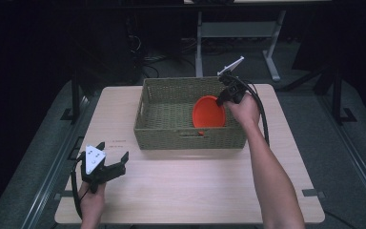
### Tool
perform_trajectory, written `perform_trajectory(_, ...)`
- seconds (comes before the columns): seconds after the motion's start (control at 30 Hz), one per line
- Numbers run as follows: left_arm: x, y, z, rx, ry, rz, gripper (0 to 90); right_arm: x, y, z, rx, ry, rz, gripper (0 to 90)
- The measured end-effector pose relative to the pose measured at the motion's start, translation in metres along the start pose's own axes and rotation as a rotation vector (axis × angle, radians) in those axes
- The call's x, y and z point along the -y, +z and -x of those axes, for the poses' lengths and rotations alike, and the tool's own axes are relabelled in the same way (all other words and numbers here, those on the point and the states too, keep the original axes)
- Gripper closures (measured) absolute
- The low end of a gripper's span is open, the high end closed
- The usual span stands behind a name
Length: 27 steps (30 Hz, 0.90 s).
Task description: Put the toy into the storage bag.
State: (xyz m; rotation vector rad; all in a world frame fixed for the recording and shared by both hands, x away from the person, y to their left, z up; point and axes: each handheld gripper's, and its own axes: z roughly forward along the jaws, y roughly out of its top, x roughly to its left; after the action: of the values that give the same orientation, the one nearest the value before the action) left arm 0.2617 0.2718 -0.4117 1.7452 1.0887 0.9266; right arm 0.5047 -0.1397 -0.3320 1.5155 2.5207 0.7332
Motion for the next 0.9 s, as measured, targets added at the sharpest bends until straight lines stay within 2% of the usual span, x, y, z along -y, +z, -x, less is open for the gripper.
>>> perform_trajectory(0.2,0.0,-0.001,-0.002,-0.002,-0.004,-0.001,12.7,0.003,0.008,0.001,0.006,0.005,-0.006,81.7)
perform_trajectory(0.33,0.0,0.0,-0.001,-0.001,-0.008,0.004,12.8,0.007,0.01,0.008,-0.007,0.039,-0.003,81.5)
perform_trajectory(0.7,0.0,0.0,0.0,-0.002,-0.008,0.005,12.8,0.014,0.01,0.016,-0.018,0.064,-0.01,80.3)
perform_trajectory(0.9,0.0,0.0,0.0,-0.001,-0.007,0.003,12.8,0.017,0.009,0.02,-0.005,0.079,-0.005,77.6)
